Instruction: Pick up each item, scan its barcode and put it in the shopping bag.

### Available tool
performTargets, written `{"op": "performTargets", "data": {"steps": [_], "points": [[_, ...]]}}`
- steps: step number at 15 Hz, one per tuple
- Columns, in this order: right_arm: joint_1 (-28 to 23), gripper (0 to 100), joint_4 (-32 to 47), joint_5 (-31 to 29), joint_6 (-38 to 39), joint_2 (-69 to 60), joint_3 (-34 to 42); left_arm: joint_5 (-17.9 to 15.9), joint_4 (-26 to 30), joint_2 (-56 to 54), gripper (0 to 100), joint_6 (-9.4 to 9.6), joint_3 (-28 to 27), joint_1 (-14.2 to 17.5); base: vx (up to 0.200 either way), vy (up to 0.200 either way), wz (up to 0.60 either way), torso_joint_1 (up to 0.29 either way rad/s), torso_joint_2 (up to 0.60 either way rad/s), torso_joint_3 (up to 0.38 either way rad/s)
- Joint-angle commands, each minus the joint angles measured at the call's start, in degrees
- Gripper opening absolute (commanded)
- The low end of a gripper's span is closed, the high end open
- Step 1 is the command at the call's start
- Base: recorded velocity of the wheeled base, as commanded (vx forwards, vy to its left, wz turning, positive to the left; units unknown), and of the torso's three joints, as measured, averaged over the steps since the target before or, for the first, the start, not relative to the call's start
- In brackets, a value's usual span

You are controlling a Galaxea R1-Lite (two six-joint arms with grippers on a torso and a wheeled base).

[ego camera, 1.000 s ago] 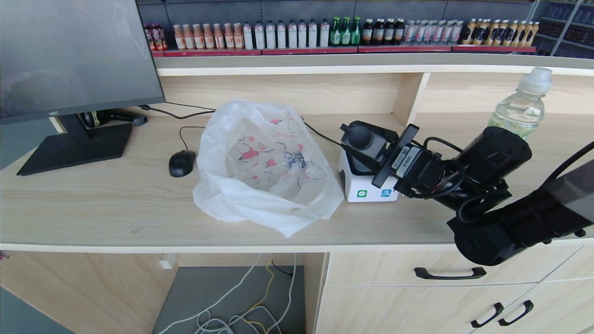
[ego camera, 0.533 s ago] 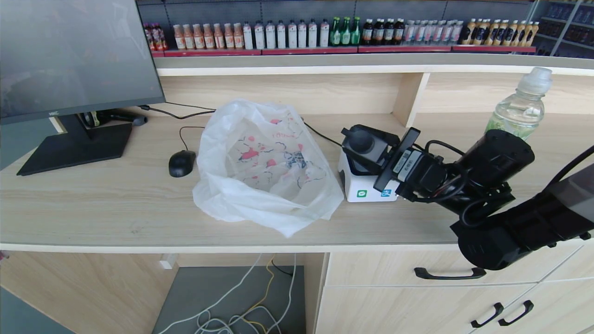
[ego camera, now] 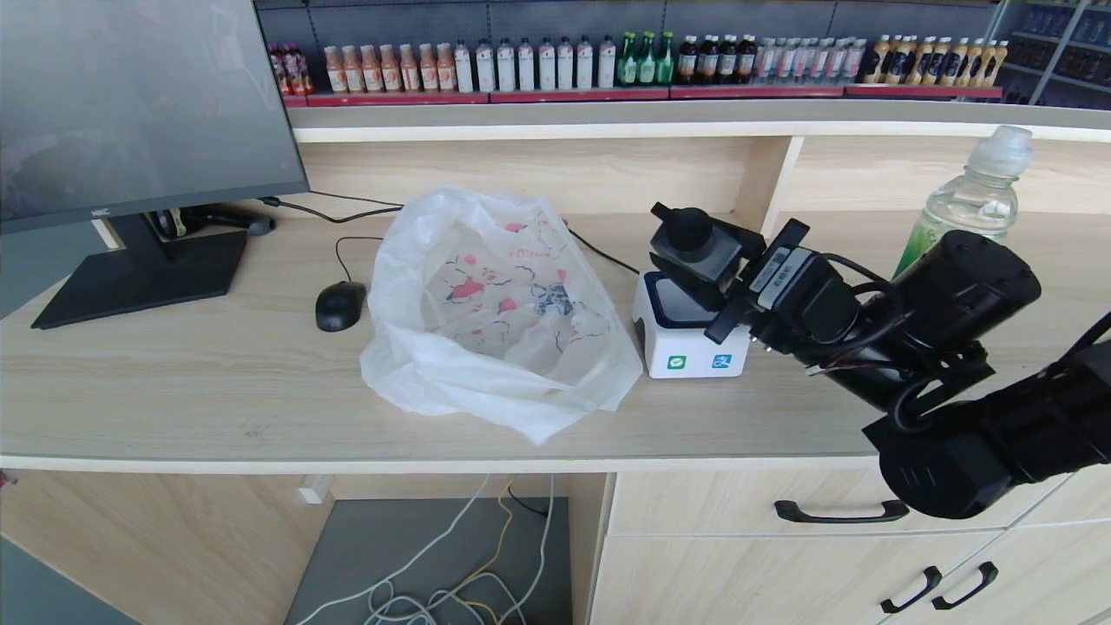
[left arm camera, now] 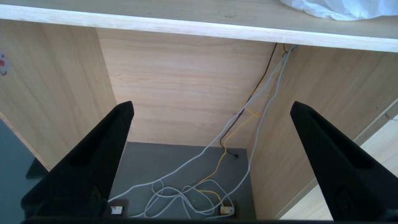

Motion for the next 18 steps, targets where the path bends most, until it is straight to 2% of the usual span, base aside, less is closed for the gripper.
{"op": "performTargets", "data": {"steps": [1, 3, 6, 9, 13, 14, 16, 17, 18], "points": [[2.7, 0, -0.1, -3.2, 3.8, -2.8, 1.5, 0.0, 0.0, 0.0, 100, -0.02, 0.0, 0.0, 0.000, 0.000, 0.00, 0.000, 0.00, 0.000], [3.8, 0, -0.1, -9.2, 12.0, -3.7, 2.0, 0.0, 0.0, 0.0, 100, -0.02, 0.0, -0.1, 0.000, 0.000, 0.00, 0.000, 0.00, 0.000], [4.1, 0, 0.0, -10.1, 19.3, -5.2, 3.2, 0.0, 0.0, 0.0, 100, -0.02, 0.0, 0.0, 0.000, 0.000, 0.00, 0.000, 0.00, 0.000], [5.9, 0, -2.0, -10.5, 30.6, -6.5, 10.5, 0.0, 0.0, 0.0, 100, 0.24, 0.0, -0.1, 0.000, 0.000, 0.00, 0.000, 0.00, 0.000], [4.7, 0, -3.6, -10.6, 36.3, -6.7, 11.2, 0.0, 0.0, 0.0, 100, 0.24, 0.0, -0.1, 0.000, 0.000, 0.00, 0.000, 0.00, 0.000], [4.7, 0, -3.6, -13.0, 36.5, -6.5, 10.6, 0.0, 0.0, 0.0, 100, 0.33, 0.0, 0.0, 0.000, 0.000, 0.00, 0.000, 0.00, 0.000], [7.8, 0, -3.6, -27.0, 42.1, -5.8, 5.5, 0.0, 0.0, 0.0, 100, 0.24, 0.0, -0.1, 0.000, 0.000, 0.00, 0.000, 0.00, 0.000], [9.0, 0, -3.6, -30.1, 43.8, -5.2, 4.5, 0.0, 0.0, 0.0, 100, 0.24, 0.0, 0.0, 0.000, 0.200, 0.00, -0.002, 0.00, 0.007], [9.3, 0, -3.6, -30.1, 43.8, -5.1, 4.5, 0.0, 0.0, 0.0, 100, 0.24, 0.0, -0.1, 0.000, 0.200, 0.00, 0.002, 0.01, 0.002]]}}
